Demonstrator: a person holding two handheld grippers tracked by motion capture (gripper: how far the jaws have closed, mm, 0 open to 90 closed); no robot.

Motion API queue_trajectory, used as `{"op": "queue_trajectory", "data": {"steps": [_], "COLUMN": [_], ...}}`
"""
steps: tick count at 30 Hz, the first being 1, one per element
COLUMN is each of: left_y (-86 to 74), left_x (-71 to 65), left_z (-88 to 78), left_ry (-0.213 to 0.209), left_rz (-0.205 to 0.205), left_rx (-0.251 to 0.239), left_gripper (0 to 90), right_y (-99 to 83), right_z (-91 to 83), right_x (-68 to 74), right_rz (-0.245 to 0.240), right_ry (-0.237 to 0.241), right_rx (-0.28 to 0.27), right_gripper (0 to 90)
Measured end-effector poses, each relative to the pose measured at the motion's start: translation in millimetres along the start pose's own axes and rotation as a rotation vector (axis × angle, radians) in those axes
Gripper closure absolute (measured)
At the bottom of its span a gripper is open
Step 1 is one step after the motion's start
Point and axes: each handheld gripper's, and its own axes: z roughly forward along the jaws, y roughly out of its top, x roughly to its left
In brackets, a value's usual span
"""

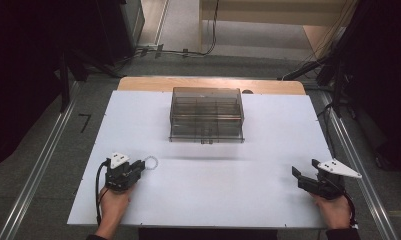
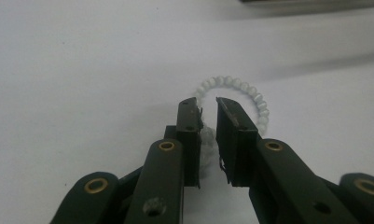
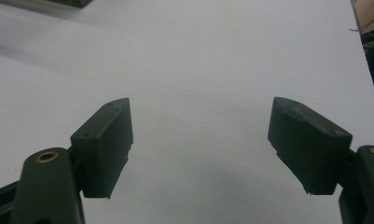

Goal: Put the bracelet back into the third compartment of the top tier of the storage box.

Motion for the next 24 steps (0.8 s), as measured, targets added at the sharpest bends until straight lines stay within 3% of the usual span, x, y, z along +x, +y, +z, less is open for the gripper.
{"op": "queue_trajectory", "data": {"steps": [9, 17, 24], "left_y": [-0.5, 3.2, 8.6], "left_x": [0.3, -6.4, -9.2], "left_z": [1.0, -2.5, -8.0], "left_ry": [-0.011, -0.006, -0.009], "left_rz": [-0.001, 0.015, -0.005], "left_rx": [0.006, -0.025, -0.044], "left_gripper": [85.5, 85.6, 85.6], "right_y": [0.3, 0.4, 0.4], "right_z": [0.0, 0.1, 0.2], "right_x": [0.3, 0.3, 0.9], "right_rz": [-0.001, -0.003, -0.008], "right_ry": [0.001, 0.001, 0.002], "right_rx": [-0.002, -0.003, -0.003], "right_gripper": [20.4, 20.4, 20.3]}}
